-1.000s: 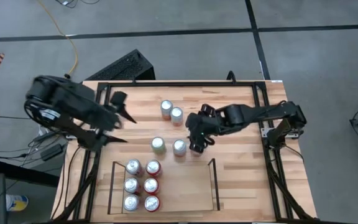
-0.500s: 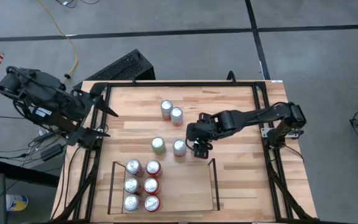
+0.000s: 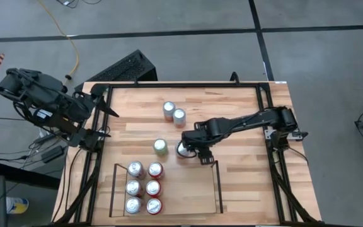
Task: Place canned beverage on shelf
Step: Put the white soda can on the shelf
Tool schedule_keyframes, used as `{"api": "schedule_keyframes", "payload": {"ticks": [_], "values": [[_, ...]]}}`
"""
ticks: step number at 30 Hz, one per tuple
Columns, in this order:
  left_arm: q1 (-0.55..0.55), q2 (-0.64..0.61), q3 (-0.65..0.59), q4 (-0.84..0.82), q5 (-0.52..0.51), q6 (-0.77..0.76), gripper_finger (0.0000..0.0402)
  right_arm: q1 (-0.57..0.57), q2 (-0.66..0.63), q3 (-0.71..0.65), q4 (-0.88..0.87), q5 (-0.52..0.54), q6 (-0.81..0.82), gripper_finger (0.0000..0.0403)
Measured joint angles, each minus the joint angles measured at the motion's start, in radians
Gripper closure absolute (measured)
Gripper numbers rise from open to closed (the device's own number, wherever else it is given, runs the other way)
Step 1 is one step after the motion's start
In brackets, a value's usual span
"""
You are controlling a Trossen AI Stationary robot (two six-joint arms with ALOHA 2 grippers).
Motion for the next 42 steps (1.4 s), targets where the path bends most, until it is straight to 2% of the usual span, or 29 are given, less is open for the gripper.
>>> {"api": "schedule_keyframes", "payload": {"ticks": [19,25,35,42], "values": [[0.000,0.000,0.000,-0.010,-0.015,-0.031,0.0109,-0.004,-0.001,0.002,-0.001,-0.005,-0.087,0.0101],[0.000,0.000,0.000,-0.011,-0.042,-0.052,0.0109,-0.002,0.059,0.002,-0.016,-0.007,-0.077,0.0101],[0.000,0.001,0.000,-0.011,-0.047,-0.056,0.0109,-0.003,0.076,0.005,-0.027,0.006,0.065,0.0112],[0.000,0.001,0.000,-0.011,-0.078,-0.072,0.0109,-0.040,0.081,0.040,-0.132,-0.012,0.221,0.0121]]}}
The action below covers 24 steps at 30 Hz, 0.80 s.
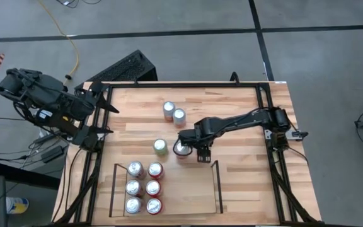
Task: Place canned beverage on shelf
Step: Put the white soda can on the shelf
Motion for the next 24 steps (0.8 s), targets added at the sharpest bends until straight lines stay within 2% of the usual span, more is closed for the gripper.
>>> {"api": "schedule_keyframes", "payload": {"ticks": [5,8,12,18,24], "values": [[0.000,0.000,0.000,0.000,-0.005,0.001,0.0109,-0.047,-0.001,0.033,-0.073,-0.046,0.177,0.0121],[0.000,0.000,0.000,0.000,-0.023,0.010,0.0109,-0.067,0.000,0.031,-0.060,-0.017,0.228,0.0121],[0.000,0.000,0.000,0.001,-0.041,0.012,0.0109,-0.068,0.000,0.041,-0.027,0.007,0.102,0.0121],[0.000,0.000,0.000,0.001,-0.051,0.011,0.0109,-0.012,-0.007,0.046,-0.055,0.046,-0.128,0.0121],[0.000,0.000,0.000,0.000,-0.051,0.011,0.0109,0.063,-0.025,0.125,-0.172,0.168,-0.342,0.0122]]}}
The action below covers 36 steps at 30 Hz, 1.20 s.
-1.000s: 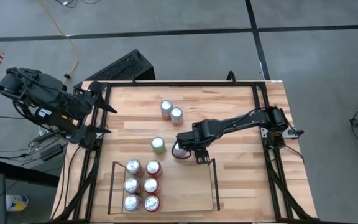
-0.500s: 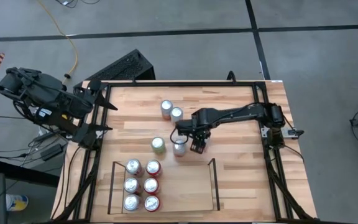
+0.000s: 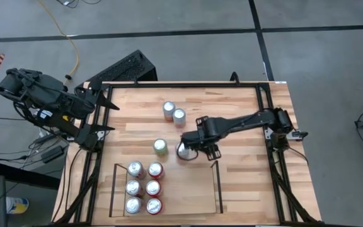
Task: Place canned beverage on shelf
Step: Put the white soda can on the shelf
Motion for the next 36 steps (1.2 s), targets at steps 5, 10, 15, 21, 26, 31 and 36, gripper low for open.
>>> {"api": "schedule_keyframes", "payload": {"ticks": [5,10,15,21,26,31,36], "values": [[0.000,0.000,0.000,0.000,0.000,0.013,0.0109,0.082,-0.005,0.099,0.004,0.000,-0.177,0.0122],[0.000,0.000,0.000,-0.001,0.000,0.013,0.0109,0.169,-0.005,0.184,0.013,0.007,-0.336,0.0122],[0.000,0.000,0.000,0.000,0.000,0.013,0.0109,0.251,-0.005,0.221,0.052,0.011,-0.467,0.0122],[0.000,0.000,0.000,0.000,0.000,-0.004,0.0109,0.336,0.011,0.221,0.080,0.000,-0.582,0.0122],[0.000,0.000,0.000,0.000,0.000,-0.011,0.0109,0.355,0.043,0.221,0.116,-0.002,-0.557,0.0122],[0.000,0.000,0.000,0.001,0.000,-0.010,0.0109,0.352,0.040,0.220,0.142,0.000,-0.506,0.0121],[0.000,0.000,0.000,0.001,0.000,-0.011,0.0109,0.350,0.042,0.220,0.190,0.003,-0.445,0.0114]]}}
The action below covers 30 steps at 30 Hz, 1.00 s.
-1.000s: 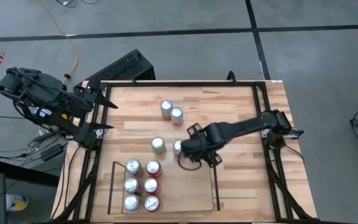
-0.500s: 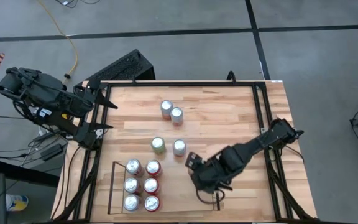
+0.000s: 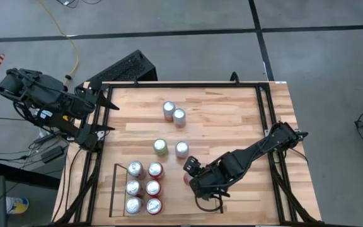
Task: Place canned beverage on shelf
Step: Put the white soda can on the shelf
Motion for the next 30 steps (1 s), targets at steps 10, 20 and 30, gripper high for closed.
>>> {"api": "schedule_keyframes", "payload": {"ticks": [10,20,30], "values": [[0.000,0.000,0.000,0.000,0.000,-0.002,0.0109,0.004,0.000,-0.006,0.047,-0.008,0.082,0.0106],[0.000,0.000,0.000,-0.001,0.000,-0.001,0.0109,-0.001,0.000,-0.006,0.132,-0.005,0.468,0.0105],[0.000,0.000,0.000,-0.002,0.000,0.000,0.0109,0.002,0.000,-0.006,0.119,-0.034,0.763,0.0105]]}}
